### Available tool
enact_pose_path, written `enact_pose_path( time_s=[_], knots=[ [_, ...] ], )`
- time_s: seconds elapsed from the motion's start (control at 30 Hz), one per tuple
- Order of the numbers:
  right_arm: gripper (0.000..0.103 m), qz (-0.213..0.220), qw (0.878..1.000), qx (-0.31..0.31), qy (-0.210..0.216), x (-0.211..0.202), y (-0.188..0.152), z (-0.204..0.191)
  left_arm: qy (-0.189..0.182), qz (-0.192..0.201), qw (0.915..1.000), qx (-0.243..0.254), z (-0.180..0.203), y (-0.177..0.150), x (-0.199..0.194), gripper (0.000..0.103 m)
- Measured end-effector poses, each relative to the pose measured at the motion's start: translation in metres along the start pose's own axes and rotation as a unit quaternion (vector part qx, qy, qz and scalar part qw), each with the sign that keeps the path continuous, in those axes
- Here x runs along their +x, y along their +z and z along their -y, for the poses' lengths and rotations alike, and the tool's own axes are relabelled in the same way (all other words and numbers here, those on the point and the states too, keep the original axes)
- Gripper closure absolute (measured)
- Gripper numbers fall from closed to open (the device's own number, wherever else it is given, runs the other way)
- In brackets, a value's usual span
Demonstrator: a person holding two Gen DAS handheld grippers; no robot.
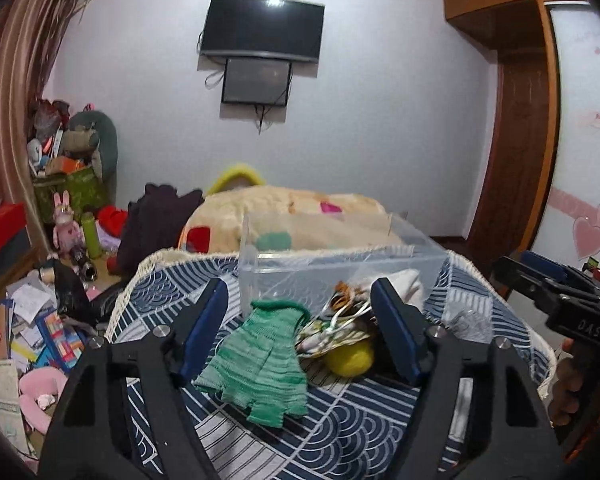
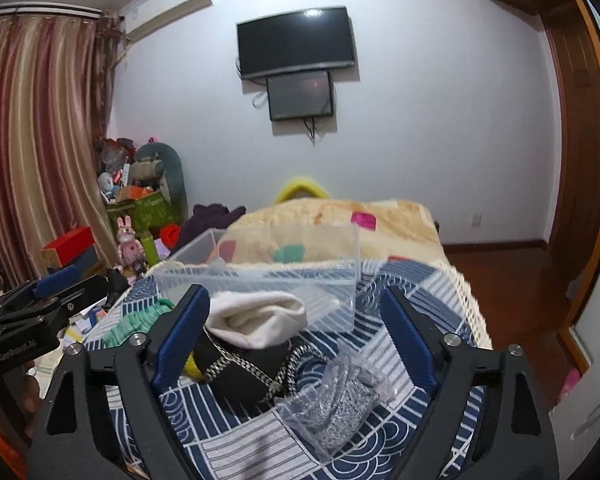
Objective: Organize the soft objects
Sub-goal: 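Grasp the green knitted glove with the left tool while the right tool grasps the clear sock bag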
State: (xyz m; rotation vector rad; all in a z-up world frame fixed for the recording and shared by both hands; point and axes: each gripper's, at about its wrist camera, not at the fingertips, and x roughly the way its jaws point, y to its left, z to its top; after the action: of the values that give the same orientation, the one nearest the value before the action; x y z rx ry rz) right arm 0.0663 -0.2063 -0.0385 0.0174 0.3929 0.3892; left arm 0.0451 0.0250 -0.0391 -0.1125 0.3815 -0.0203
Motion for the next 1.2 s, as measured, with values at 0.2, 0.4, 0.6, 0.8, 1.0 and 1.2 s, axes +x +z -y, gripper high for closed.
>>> enact_pose_path(
  time_s=[0.2,0.4,0.6,0.8,1.0,1.2],
  knots=[
    [0.025,-0.052,0.998,0.004,-0.024,0.013,-0.022,0.012,0.007,-0.052,0.9983,-0.025,-0.023,-0.014,0.032,0.03],
    [0.036,-0.109,0.993,0.02,-0.033,0.033,-0.038,0.024,-0.007,-0.108,0.9915,-0.071,-0.05,-0.03,0.061,0.03],
    [0.04,-0.136,0.989,0.017,-0.044,0.041,-0.045,0.026,-0.017,-0.132,0.9876,-0.083,-0.055,-0.041,0.077,0.03],
    [0.05,-0.15,0.987,0.035,-0.048,0.041,-0.049,0.035,-0.017,-0.14,0.9859,-0.09,-0.057,-0.044,0.085,0.054],
    [0.06,-0.147,0.987,0.041,-0.042,0.042,-0.049,0.036,-0.012,-0.128,0.9883,-0.082,-0.055,-0.041,0.077,0.068],
    [0.069,-0.135,0.989,0.048,-0.036,0.038,-0.045,0.038,0.001,-0.103,0.9924,-0.068,-0.052,-0.032,0.06,0.07]
  ],
)
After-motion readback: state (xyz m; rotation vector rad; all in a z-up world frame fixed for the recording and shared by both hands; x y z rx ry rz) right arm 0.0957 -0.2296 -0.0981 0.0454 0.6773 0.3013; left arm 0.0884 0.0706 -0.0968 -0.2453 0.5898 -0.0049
